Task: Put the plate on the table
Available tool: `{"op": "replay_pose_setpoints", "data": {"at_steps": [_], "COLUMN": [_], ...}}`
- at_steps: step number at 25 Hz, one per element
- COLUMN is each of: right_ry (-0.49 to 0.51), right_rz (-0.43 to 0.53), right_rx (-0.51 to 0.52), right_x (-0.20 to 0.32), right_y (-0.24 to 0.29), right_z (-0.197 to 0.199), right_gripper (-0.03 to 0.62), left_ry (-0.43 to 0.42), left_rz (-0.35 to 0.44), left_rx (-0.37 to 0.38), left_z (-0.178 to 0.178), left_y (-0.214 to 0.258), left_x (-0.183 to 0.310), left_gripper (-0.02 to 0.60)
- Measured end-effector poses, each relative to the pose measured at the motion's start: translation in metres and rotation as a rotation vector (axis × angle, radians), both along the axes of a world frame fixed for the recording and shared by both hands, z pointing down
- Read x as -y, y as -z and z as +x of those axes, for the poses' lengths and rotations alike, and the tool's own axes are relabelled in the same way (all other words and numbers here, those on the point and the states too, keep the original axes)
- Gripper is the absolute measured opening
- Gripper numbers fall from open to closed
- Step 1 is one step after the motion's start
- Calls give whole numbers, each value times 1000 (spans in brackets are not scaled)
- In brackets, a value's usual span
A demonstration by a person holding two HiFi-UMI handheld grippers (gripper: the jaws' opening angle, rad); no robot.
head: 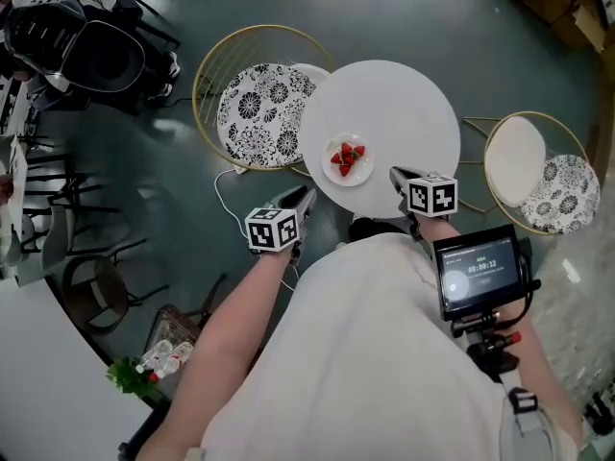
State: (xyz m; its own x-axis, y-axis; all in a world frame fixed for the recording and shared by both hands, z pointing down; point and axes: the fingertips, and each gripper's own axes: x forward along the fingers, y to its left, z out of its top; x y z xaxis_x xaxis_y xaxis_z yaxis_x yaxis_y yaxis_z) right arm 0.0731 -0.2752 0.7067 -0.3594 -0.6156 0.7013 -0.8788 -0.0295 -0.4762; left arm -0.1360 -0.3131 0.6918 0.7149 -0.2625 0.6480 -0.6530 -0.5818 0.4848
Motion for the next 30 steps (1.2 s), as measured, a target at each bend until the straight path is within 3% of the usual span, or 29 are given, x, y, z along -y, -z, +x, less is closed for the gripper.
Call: {"op": "replay_pose_setpoints", "data": {"at_steps": [3,8,18,30], "right_ry": [5,69,83,61], "right_rz": [47,126,197,248], "right_rx": [29,55,76,68], "right_x": [-23,-33,-89,-119], "right_y": [22,37,60,78], "right_z": [-16,-40,-66,-72], "right_gripper": [5,3,3,3], "left_ry": [-7,2,25,2], "left_rz": [26,72,118,191], "left_rx": [-74,-119,-148,-214], "left_z": [1,-6,-36,-38], "left_y": [21,26,39,62], "left_x": [-28,-46,-105,-131], "left_gripper": [81,6,5,5]}}
